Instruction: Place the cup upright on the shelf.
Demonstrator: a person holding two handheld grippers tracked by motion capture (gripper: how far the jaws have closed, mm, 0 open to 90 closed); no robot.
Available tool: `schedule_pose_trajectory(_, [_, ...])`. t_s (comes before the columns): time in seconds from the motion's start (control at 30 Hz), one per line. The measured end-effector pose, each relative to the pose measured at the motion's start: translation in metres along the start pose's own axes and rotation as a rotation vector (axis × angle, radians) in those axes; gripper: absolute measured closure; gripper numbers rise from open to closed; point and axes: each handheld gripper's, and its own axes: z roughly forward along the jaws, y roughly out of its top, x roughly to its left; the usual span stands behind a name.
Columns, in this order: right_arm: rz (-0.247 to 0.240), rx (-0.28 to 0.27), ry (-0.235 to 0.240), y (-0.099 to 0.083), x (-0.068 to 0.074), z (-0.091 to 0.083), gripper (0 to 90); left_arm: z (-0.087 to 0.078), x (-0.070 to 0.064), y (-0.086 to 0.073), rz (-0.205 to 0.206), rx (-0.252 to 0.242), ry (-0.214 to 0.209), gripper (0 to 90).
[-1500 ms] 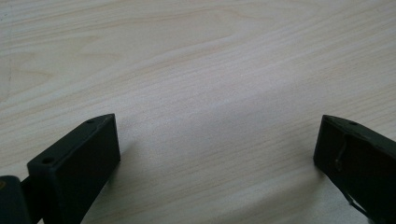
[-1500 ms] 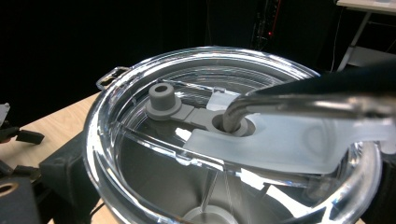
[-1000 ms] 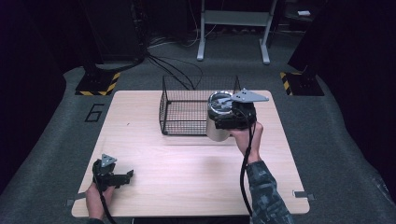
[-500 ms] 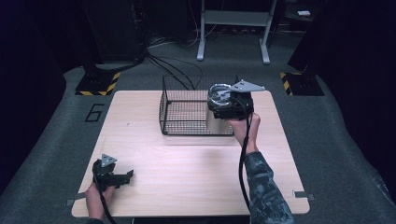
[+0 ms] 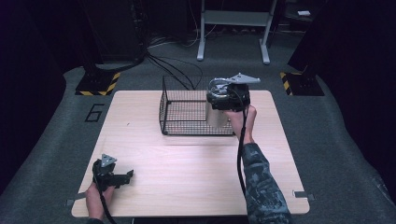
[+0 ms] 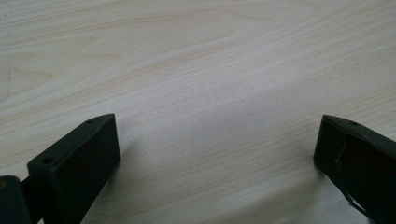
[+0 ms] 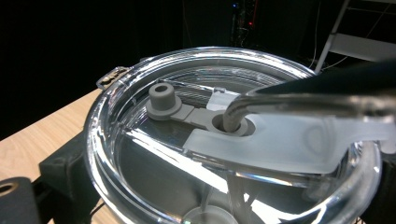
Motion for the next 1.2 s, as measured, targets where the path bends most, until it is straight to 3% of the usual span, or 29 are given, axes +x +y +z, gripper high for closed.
schedule_pose_trajectory(0.37, [0.013, 0.006, -0.025, 0.010, -0.005, 0.017, 3.6, 0.000, 0.000, 0.000, 0.000, 0.000, 0.000, 0.4])
schedule_pose_trajectory(0.4, [-0.004, 0.007, -0.027, 0.012, -0.007, 0.018, 3.6, 0.000, 0.000, 0.000, 0.000, 0.000, 0.000, 0.4])
schedule_pose_trajectory(0.9, [-0.015, 0.036, -0.065, 0.023, -0.006, 0.045, 3.6, -0.001, 0.001, 0.000, 0.015, 0.009, 0.000, 0.4])
schedule_pose_trajectory(1.2, [0.012, 0.063, -0.078, 0.021, -0.010, 0.063, 3.6, -0.001, 0.000, 0.000, 0.006, 0.011, -0.005, 0.4])
